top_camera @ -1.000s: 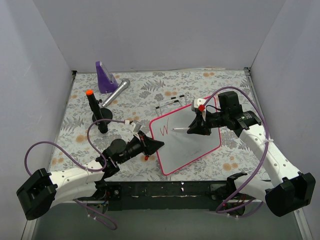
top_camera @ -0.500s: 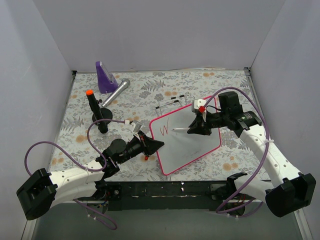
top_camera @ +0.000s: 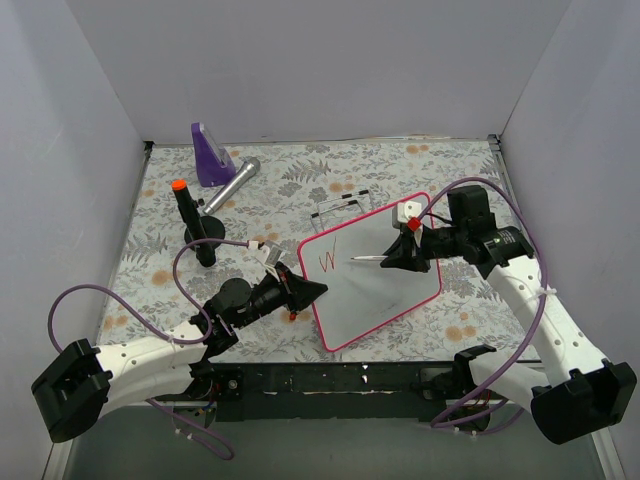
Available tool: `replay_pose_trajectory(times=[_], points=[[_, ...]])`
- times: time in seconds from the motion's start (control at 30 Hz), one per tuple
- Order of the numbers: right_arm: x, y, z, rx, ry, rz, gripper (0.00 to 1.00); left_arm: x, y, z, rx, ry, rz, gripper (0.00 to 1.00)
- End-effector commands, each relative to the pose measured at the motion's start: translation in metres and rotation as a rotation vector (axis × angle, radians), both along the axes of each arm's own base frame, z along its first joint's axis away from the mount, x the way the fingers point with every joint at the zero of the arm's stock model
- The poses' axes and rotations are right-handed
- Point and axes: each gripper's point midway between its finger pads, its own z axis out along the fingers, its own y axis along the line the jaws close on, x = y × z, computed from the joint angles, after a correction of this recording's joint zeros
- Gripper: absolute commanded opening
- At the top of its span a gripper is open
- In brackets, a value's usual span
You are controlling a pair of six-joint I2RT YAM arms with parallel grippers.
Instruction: Write a sentence on the whiteboard
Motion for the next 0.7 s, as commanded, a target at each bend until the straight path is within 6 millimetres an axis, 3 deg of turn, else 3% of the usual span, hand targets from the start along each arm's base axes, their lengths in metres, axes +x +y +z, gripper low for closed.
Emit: replay_pose_trajectory(times=[0.0,0.67], points=[[-0.0051,0.0008,0.0016,0.026,0.008,0.016,0.01,-0.0043,-0.0007,0.0321,-0.091,-0.069,-0.018,0.0],[-0.0022,-0.0024,-0.0016,0.055,0.054,-0.003,0.01,-0.0096,-0.0026,0.0356,-0.11,-0.072,-0.048,0.0]])
